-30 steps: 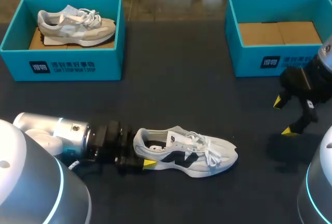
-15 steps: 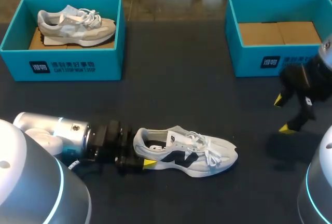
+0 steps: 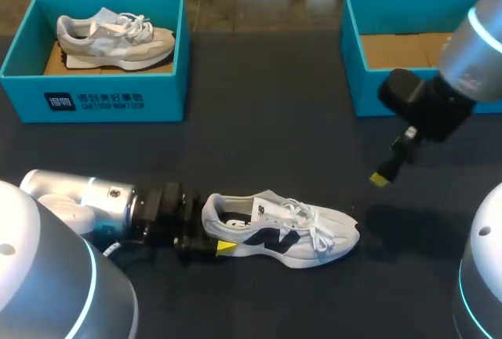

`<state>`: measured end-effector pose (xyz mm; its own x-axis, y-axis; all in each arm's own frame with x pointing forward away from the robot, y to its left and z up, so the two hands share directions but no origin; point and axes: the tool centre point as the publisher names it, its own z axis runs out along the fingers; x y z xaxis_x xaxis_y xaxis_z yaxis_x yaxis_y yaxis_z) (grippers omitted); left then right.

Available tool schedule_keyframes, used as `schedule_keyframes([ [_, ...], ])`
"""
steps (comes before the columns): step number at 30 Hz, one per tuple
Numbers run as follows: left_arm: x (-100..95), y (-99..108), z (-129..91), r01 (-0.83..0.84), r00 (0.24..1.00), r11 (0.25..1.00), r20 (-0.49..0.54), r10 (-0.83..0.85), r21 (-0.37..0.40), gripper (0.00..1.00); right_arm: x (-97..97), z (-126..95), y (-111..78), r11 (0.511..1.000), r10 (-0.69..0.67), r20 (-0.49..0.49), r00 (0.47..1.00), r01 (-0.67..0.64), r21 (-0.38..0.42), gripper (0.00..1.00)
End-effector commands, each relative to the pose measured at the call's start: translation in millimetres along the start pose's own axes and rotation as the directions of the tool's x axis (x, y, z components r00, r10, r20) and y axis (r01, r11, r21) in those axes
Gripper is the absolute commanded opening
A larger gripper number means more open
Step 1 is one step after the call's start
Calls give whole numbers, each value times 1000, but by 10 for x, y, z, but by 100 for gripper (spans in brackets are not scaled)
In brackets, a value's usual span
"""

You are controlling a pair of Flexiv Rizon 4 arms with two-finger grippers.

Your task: Take the shoe out of the shoebox, open the shoe tongue, remove and reinsert the insole, then place the shoe into the shoebox

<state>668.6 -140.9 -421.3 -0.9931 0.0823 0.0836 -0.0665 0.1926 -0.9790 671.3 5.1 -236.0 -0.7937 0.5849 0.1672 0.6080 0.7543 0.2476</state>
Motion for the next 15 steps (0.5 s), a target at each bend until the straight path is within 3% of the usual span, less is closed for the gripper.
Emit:
schedule_keyframes([
  [1,-30,27,12,-1,1000,1000,3,1,1,0,39,17,62,888,441,170,881,-456,56,100],
  [3,-30,27,12,-1,1000,1000,3,1,1,0,39,17,62,888,441,170,881,-456,56,100],
  [7,-30,27,12,-1,1000,1000,3,1,1,0,228,40,270,741,643,202,738,-667,77,100],
  [13,-30,27,12,-1,1000,1000,3,1,1,0,565,146,511,616,767,164,621,-783,85,100],
  [15,-30,27,12,-1,1000,1000,3,1,1,0,675,182,590,527,823,173,541,-841,120,100],
])
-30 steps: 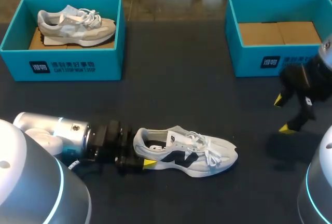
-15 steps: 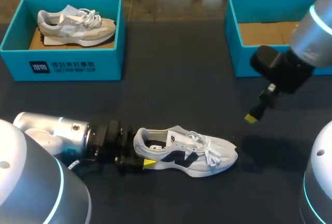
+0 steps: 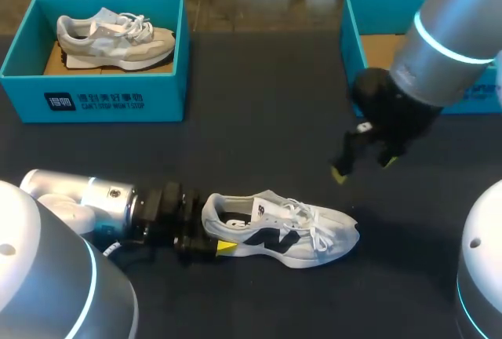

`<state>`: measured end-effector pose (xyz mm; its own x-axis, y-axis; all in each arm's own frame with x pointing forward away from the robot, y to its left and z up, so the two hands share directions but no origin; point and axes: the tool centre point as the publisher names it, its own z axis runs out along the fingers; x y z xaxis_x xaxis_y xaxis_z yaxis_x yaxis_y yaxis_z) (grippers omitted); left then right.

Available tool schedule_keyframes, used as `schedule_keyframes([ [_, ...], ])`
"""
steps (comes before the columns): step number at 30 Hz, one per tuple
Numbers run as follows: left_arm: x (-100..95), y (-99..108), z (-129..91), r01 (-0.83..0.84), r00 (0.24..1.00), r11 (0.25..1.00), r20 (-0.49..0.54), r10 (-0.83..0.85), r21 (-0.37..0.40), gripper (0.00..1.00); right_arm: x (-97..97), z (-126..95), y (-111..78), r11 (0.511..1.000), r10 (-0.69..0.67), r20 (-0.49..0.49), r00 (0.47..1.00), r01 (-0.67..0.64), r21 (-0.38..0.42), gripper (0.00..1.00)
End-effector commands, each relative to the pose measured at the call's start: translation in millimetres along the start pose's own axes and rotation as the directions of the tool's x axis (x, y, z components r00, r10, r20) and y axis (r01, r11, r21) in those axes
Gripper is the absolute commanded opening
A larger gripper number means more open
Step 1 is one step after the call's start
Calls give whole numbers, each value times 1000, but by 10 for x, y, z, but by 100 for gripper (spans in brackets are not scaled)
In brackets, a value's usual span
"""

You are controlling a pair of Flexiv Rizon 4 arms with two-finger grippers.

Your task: Take the shoe out of the shoebox, open the shoe tongue, remove and reinsert the insole, then place the shoe into the shoebox

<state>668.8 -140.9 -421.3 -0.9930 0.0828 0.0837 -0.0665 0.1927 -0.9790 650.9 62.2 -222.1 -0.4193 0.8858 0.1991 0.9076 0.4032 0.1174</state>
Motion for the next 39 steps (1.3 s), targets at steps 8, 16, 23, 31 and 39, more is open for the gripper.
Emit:
schedule_keyframes([
  [8,-28,27,12,-1,1000,1000,4,1,1,0,480,182,194,829,476,208,855,-515,217,100],
  [16,-28,27,12,-1,1000,1000,4,1,1,0,764,319,306,817,474,320,820,-545,187,100],
  [23,-28,27,12,-1,1000,1000,4,1,1,0,976,557,316,831,485,351,801,-547,102,100],
  [31,-28,27,12,-1,1000,1000,4,1,1,0,1026,693,340,866,451,403,796,-499,16,100],
  [39,-28,27,12,-1,1000,1000,4,1,1,0,880,873,424,853,444,494,747,-522,24,100],
])
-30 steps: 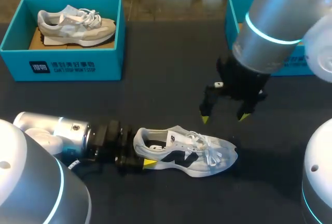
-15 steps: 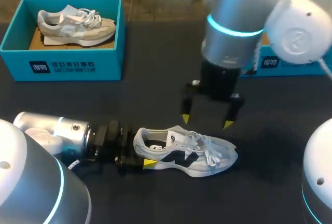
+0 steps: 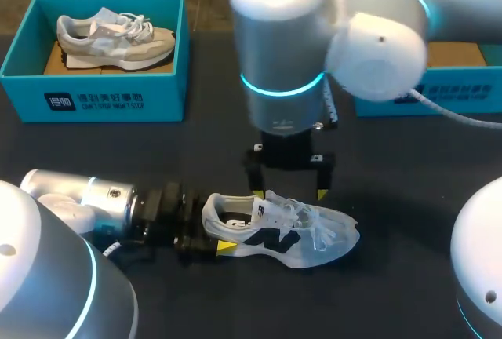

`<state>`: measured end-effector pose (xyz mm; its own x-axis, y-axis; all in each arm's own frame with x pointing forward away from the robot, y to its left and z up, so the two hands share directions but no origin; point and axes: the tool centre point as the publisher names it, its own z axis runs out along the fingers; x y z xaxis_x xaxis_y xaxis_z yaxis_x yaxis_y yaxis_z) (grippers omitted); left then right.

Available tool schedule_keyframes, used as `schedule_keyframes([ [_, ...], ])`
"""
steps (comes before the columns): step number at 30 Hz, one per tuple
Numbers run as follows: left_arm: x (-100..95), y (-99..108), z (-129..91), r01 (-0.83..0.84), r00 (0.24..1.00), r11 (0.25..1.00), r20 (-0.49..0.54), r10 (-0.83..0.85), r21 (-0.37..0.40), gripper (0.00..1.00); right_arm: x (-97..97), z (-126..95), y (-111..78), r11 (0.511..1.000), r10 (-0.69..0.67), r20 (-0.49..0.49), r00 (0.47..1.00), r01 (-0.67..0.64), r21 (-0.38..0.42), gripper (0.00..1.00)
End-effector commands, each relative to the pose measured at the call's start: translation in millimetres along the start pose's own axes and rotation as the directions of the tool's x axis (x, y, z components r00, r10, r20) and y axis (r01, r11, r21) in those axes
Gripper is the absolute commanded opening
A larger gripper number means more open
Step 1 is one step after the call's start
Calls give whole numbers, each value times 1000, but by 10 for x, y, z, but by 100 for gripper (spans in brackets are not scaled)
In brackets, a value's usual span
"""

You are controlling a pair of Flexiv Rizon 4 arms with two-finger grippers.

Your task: Take the shoe out of the shoebox, open the shoe tongue, remove and reinsert the insole, then place the shoe into the shoebox

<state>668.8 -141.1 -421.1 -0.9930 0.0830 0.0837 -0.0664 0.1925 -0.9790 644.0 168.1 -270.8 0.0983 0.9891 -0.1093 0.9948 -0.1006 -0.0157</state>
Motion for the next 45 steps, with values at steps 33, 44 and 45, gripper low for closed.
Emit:
schedule_keyframes([
  [33,-28,28,11,-1,1000,1000,4,1,1,0,509,514,73,997,62,313,948,-43,-67,100],
  [44,-28,28,11,-1,1000,1000,4,1,1,0,569,624,86,993,92,368,925,-60,-99,100],
  [45,-28,28,11,-1,1000,1000,4,1,1,0,580,647,92,993,95,373,923,-60,-106,100],
])
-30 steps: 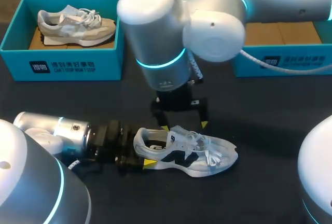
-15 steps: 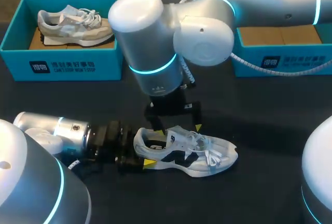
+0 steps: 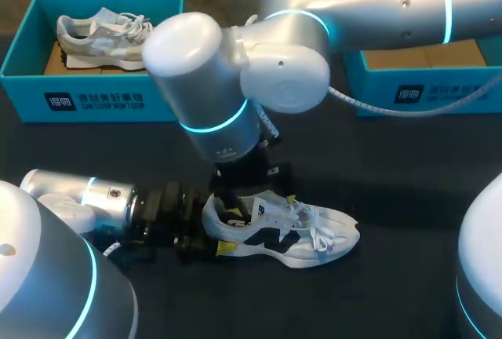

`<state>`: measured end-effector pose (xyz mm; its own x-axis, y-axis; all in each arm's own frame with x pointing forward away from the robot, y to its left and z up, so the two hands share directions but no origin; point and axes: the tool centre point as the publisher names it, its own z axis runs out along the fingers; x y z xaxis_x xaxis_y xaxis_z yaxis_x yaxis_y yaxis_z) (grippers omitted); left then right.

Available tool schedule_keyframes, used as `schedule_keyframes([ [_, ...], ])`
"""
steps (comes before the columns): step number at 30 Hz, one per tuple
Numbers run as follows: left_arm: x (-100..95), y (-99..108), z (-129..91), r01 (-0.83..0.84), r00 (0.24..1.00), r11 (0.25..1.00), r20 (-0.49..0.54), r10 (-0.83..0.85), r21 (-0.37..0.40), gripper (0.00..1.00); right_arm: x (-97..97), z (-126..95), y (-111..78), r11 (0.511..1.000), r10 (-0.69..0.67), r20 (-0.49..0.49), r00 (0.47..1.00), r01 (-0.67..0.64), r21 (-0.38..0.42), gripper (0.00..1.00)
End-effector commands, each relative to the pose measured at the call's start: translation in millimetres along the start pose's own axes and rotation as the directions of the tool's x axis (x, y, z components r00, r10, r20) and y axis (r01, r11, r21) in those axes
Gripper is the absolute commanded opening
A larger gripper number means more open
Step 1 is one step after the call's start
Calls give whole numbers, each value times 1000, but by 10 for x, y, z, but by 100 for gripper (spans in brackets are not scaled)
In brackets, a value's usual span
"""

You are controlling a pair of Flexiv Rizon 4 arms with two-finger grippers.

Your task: Take the shoe out of the shoebox, open the shoe tongue, remove and reinsert the insole, then place the shoe into the shoebox

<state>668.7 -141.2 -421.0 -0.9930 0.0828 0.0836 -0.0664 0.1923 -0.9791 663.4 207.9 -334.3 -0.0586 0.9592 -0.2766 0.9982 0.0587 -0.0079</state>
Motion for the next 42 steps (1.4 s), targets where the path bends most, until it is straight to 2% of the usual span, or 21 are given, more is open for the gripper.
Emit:
schedule_keyframes([
  [1,-28,30,10,0,1000,1000,4,0,0,0,123,60,-50,973,232,223,947,-228,-45,100],
  [6,-28,30,10,0,1000,1000,4,0,0,0,105,165,-23,970,244,232,942,-236,-62,100],
  [13,-28,30,10,0,1000,1000,4,0,0,0,-45,262,-30,963,268,241,933,-259,-69,100],
  [22,-28,30,10,0,1000,1000,4,0,0,0,-253,215,-89,953,302,212,929,-294,-70,100],
  [31,-28,30,10,0,1000,1000,4,0,0,0,-386,103,-178,935,353,153,923,-353,-34,100],
  [38,-28,30,10,0,1000,1000,4,0,0,0,-479,59,-156,930,362,121,924,-366,11,85],
  [42,-28,30,10,0,1000,1000,4,0,0,0,-516,22,-136,931,358,94,929,-362,35,68],
])
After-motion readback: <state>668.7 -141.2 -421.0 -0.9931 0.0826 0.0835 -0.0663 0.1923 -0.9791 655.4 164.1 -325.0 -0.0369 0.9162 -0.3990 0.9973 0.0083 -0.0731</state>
